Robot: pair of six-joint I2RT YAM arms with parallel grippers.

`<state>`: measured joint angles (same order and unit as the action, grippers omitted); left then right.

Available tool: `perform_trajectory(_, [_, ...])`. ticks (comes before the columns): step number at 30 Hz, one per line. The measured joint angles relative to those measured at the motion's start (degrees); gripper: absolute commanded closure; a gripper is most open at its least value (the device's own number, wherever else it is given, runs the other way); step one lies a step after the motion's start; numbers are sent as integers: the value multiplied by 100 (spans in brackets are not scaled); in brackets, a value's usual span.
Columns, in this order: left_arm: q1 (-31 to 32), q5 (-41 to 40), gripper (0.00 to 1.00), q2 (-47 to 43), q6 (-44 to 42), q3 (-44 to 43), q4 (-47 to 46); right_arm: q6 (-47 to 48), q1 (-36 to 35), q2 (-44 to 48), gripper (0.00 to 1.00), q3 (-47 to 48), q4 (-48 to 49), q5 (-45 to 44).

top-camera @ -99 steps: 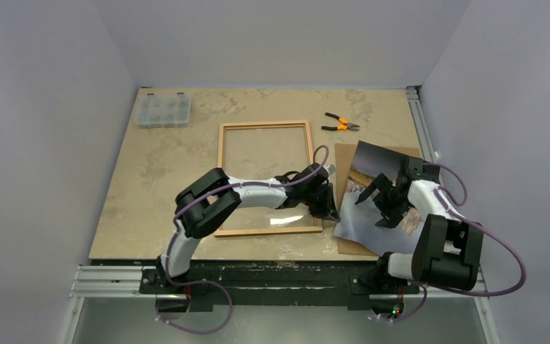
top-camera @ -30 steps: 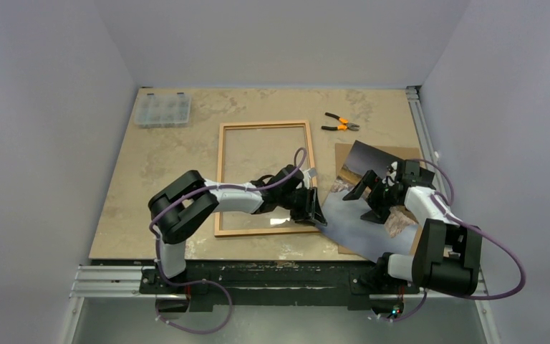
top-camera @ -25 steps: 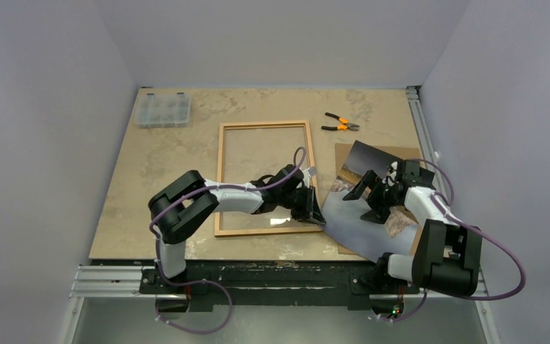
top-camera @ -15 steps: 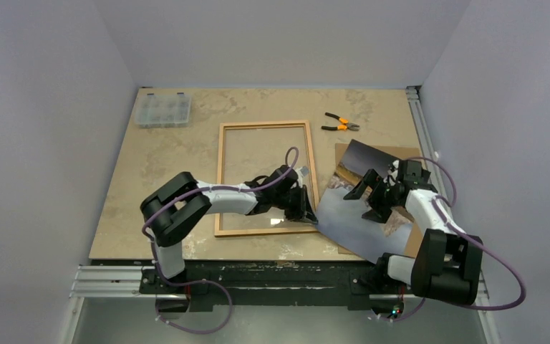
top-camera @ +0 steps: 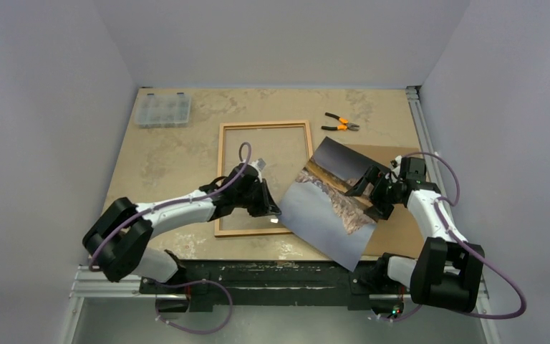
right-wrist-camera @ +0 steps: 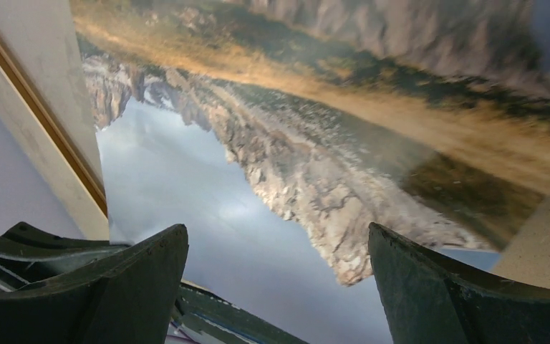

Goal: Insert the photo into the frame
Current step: Pick up the photo at the center of the board, then turn over the photo at the center of the board.

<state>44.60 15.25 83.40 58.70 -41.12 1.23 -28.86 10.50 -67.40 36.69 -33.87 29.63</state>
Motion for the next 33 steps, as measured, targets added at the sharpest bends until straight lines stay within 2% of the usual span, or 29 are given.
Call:
perform_trajectory(7, [-149, -660, 100, -1187, -238, 334, 1119, 9, 0, -2, 5, 0, 0, 4])
perform_trajectory(14, [-260, -1386, 100, -1969, -723, 57, 2577, 46, -31, -2, 5, 0, 0, 48])
perform_trajectory(18, [-350, -1779, 100, -2186, -1174, -831, 3530, 55, -59, -2, 5, 17, -20, 131])
perform_trajectory(25, [-575, -2496, 100, -2337, -2087, -2933, 4787, 68, -87, -2, 5, 199, -127, 221])
perform_trajectory(33, [-673, -3475, 100, -2210, -3084, -5036, 5882, 85, -144, -17, 5, 262, -133, 348])
